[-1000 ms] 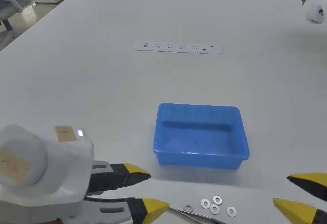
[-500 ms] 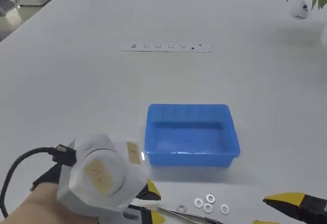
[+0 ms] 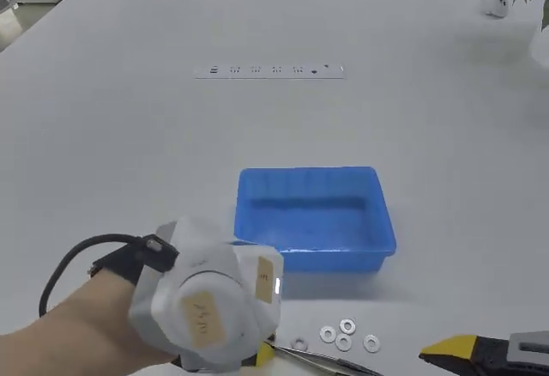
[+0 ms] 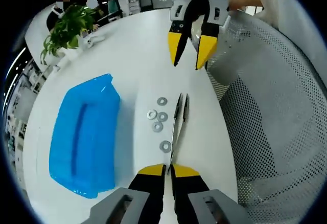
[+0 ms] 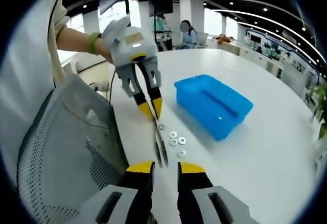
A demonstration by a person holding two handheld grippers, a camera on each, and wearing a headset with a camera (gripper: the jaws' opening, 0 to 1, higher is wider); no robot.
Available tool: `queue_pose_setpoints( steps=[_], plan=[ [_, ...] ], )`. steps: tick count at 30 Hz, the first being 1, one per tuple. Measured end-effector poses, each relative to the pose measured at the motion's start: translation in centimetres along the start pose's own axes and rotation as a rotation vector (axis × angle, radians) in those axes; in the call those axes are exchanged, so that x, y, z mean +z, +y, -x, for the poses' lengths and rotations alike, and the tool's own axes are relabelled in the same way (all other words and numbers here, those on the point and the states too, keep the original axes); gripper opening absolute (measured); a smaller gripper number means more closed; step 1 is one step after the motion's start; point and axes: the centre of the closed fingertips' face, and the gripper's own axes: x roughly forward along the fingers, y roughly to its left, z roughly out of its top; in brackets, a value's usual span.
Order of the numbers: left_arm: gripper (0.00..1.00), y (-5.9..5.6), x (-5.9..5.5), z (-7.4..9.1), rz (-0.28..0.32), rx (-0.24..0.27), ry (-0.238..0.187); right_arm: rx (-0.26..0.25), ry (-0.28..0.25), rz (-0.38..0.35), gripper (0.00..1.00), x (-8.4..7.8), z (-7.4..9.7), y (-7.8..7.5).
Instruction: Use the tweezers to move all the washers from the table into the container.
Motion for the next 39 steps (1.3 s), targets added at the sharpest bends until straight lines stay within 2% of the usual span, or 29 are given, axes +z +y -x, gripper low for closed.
queue_pose_setpoints(
  steps=[5, 8, 11, 14, 16, 21, 27, 29, 30, 34, 38, 39],
  plan=[
    [0.00, -0.7, 0.1, 0.1, -0.061, -0.036, 0.003, 0.020, 0.015, 0.030, 0.15, 0.1, -0.9, 0.3],
    [0.00, -1.1, 0.2, 0.7, -0.086, -0.042, -0.011, 0.034, 0.027, 0.053, 0.16, 0.1, -1.6, 0.6],
    [0.00, -1.1, 0.8, 1.7, -0.094, -0.022, -0.031, 0.045, 0.033, 0.072, 0.16, 0.2, -2.0, 0.8],
    [0.00, -1.3, 1.7, 3.1, -0.094, -0.008, -0.064, 0.060, 0.032, 0.087, 0.16, 0.4, -2.4, 1.2],
    [0.00, -1.7, 2.7, 4.4, -0.102, -0.004, -0.096, 0.068, 0.036, 0.100, 0.16, 0.5, -2.8, 1.3],
    [0.00, -2.4, 4.9, 6.2, -0.098, 0.000, -0.142, 0.099, 0.036, 0.119, 0.16, 0.7, -3.8, 1.9],
    [0.00, -3.3, 7.1, 7.0, -0.080, -0.008, -0.196, 0.130, 0.045, 0.158, 0.14, 0.9, -4.5, 2.5],
    [0.00, -3.5, 7.7, 7.2, -0.077, -0.006, -0.218, 0.145, 0.035, 0.164, 0.11, 1.1, -4.7, 2.7],
    [0.00, -3.6, 7.8, 7.2, -0.077, -0.003, -0.221, 0.170, 0.022, 0.166, 0.09, 1.1, -5.0, 3.0],
    [0.00, -3.3, 7.4, 7.6, -0.077, 0.008, -0.210, 0.181, 0.010, 0.167, 0.08, 1.4, -5.4, 2.9],
    [0.00, -2.1, 7.7, 9.1, -0.027, 0.032, -0.248, 0.194, -0.049, 0.139, 0.08, 3.4, -5.9, 2.5],
    [0.00, -1.9, 7.6, 9.3, -0.024, 0.035, -0.244, 0.195, -0.061, 0.134, 0.08, 3.9, -6.2, 2.2]
  ],
)
